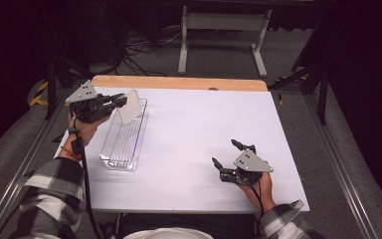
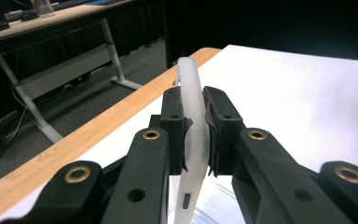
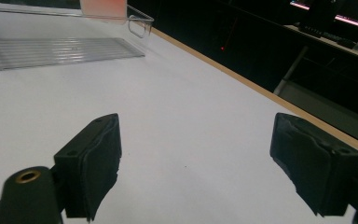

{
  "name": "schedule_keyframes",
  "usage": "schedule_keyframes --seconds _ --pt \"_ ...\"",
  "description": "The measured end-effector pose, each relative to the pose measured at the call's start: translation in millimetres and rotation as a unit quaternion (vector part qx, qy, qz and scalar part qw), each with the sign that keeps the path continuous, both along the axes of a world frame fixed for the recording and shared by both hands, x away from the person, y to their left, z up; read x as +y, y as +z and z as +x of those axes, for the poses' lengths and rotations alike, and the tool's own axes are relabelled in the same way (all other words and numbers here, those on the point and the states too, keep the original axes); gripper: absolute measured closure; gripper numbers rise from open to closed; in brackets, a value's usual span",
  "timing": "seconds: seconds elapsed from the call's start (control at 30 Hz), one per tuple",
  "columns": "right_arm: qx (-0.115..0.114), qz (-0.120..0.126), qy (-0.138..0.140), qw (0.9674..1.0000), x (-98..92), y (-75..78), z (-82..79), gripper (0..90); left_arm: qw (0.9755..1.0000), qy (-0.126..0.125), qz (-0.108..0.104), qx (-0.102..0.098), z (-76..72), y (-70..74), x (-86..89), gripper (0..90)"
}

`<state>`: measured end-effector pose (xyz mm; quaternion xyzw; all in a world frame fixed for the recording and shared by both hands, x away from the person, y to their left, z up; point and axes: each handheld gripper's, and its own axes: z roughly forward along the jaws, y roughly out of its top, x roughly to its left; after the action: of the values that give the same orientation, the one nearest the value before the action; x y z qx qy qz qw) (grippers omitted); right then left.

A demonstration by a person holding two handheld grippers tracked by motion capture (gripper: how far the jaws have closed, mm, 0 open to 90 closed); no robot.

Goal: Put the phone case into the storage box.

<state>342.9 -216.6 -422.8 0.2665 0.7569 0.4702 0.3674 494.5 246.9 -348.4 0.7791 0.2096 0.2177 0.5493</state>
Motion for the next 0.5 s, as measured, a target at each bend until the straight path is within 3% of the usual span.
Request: schedule_keyframes --seconds 0.23,0.33,0.5 --pt "0.006 -0.002 -0.001 1.0000 -1.8 -1.5 -1.4 17.0 0.9998 -0.007 0.014 0.007 21.5 -0.2 -5.0 79.8" --pt "0.006 -0.003 -0.002 1.0000 -1.8 -1.9 -1.5 17.0 0.9998 -0.009 0.016 0.012 24.1 -0.8 -6.5 79.7" --pt "0.012 -0.009 -0.002 0.9999 -1.4 -3.8 -1.4 17.0 0.9995 -0.015 0.020 0.020 37.8 -7.8 -9.2 79.7"
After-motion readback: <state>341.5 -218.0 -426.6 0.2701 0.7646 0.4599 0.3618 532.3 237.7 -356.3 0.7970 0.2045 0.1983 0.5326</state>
